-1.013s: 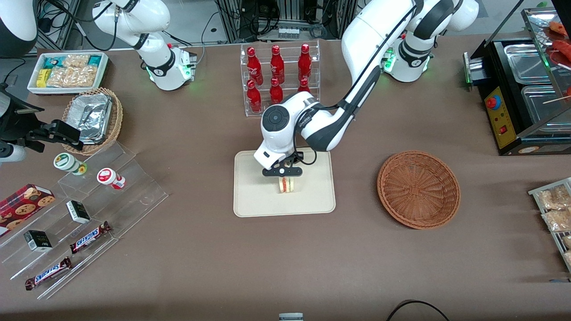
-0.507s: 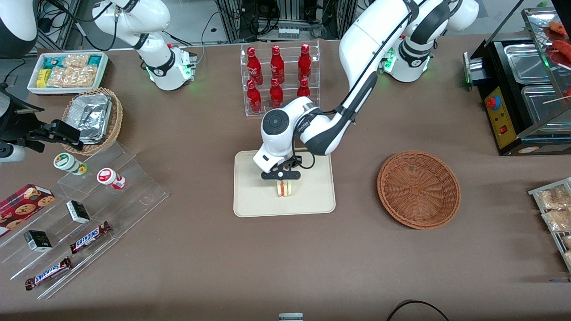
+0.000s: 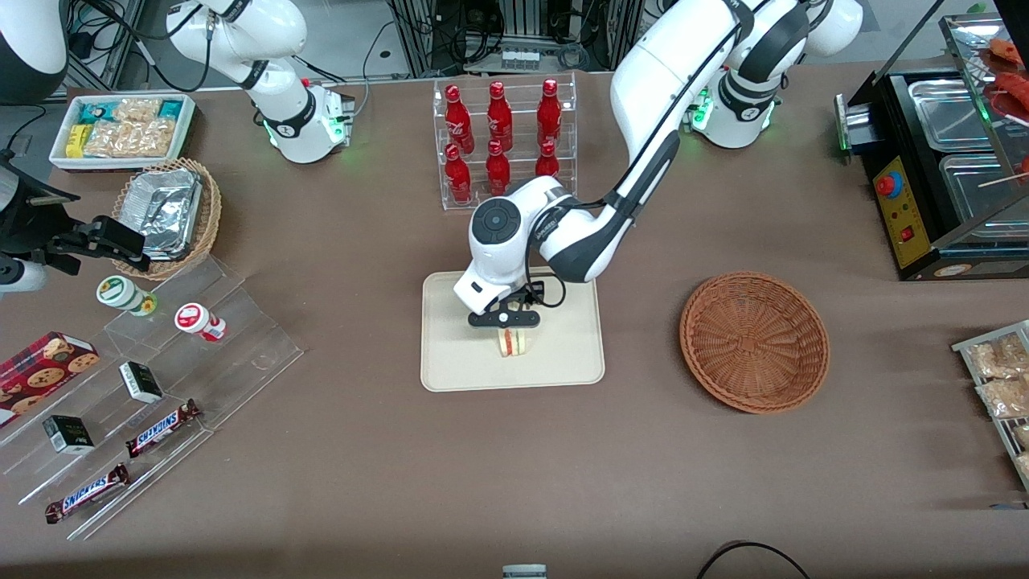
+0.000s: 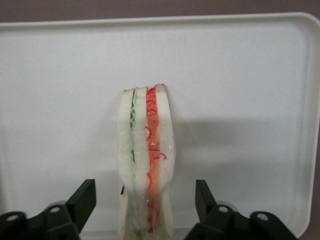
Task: Place sandwich from basket to tray
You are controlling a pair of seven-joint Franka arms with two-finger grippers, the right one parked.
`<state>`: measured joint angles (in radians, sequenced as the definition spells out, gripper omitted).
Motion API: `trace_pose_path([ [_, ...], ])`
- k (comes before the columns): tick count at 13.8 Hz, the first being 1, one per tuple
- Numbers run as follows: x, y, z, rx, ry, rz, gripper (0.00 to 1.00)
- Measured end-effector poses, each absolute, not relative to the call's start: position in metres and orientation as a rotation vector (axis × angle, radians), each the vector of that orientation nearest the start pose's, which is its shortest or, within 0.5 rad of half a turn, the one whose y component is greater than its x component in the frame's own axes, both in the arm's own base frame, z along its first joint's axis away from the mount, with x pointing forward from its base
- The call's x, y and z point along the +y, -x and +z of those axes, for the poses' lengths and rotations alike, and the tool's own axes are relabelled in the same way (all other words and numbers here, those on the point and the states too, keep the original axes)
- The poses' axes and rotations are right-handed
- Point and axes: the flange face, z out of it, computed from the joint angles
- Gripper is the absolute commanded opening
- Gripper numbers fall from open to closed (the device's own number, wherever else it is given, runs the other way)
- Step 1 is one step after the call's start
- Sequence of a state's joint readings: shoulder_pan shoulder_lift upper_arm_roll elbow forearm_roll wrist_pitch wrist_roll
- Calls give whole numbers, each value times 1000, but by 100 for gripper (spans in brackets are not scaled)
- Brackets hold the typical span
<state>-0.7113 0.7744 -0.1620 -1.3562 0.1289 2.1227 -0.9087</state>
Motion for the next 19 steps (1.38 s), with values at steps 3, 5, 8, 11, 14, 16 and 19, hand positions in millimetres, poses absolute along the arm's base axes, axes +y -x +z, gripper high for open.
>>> trace_pose_path([
  [3, -531, -507, 335, -81, 3141, -44, 100],
  [5, -513, -516, 376, -146, 3138, -70, 100],
  [8, -478, -534, 400, -232, 3098, -43, 100],
  [11, -425, -559, 420, -353, 3061, -24, 100],
  [14, -359, -573, 449, -393, 3055, -14, 100],
  [16, -314, -574, 472, -374, 3060, 32, 100],
  [19, -254, -575, 510, -334, 3084, 75, 100],
])
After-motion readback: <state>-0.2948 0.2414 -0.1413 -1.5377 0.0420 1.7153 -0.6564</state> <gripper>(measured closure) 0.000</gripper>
